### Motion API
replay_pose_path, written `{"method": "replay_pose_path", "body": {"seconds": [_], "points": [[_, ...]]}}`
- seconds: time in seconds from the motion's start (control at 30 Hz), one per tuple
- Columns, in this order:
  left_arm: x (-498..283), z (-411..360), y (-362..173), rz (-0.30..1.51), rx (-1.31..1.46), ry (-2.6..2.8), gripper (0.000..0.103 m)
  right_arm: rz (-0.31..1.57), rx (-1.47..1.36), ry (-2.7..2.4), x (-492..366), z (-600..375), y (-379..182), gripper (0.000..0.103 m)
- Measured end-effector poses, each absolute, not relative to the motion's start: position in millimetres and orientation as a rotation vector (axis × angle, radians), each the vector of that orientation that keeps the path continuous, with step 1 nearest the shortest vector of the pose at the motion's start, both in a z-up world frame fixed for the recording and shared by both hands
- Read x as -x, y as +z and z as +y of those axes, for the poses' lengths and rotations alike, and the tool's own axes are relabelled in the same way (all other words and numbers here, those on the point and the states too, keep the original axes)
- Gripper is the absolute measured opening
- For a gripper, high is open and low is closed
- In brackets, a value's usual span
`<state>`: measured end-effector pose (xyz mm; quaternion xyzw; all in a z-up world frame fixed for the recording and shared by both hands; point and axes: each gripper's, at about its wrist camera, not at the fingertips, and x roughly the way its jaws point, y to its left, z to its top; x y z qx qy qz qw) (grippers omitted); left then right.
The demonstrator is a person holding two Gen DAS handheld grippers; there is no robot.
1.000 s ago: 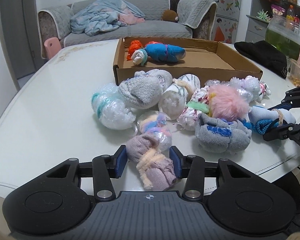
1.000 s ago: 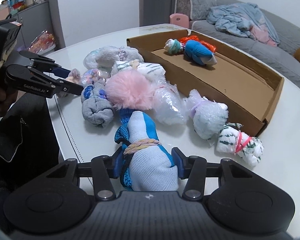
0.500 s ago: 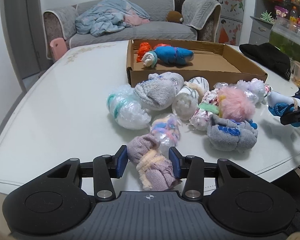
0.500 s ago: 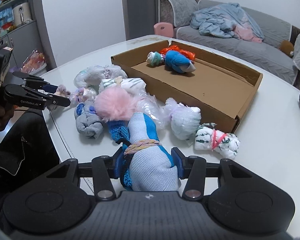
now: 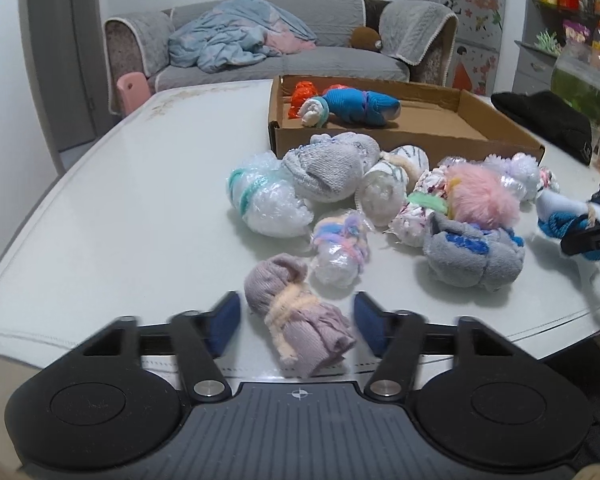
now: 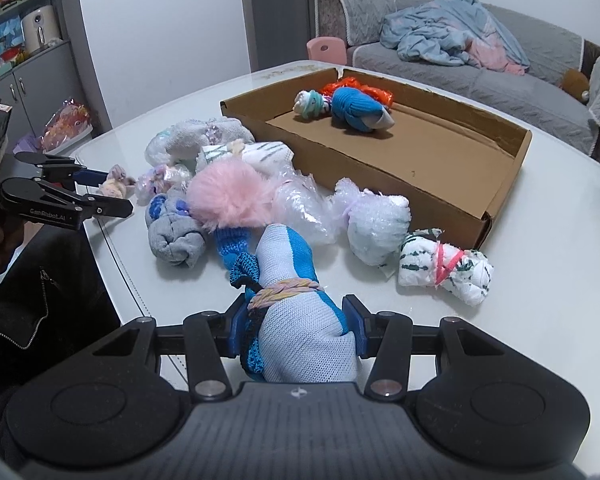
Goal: Organize objects
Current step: 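Grasp the white-blue sock with the right tool while the left grasps the mauve sock bundle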
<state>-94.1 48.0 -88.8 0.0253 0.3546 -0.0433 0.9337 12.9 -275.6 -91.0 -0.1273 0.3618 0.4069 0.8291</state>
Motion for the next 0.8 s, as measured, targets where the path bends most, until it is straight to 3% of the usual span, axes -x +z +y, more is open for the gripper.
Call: {"method": "replay_pose_path", "body": {"seconds": [0.13,0.47,0.8], "points": [[98,43,-86,0.723,-0.046,-0.105,0.036,0.773,0.266,0.867,-12,-276,-91,0.045],[79,54,-25,0.639,-0.134,-0.150,0.035,0.722,0.237,0.847,-24,-292,-52,0.045],[-23,30,44,0.608,-0.215,-0.225,0.035,0.641,0.230,0.840,-88,-247,12,0.045]]}}
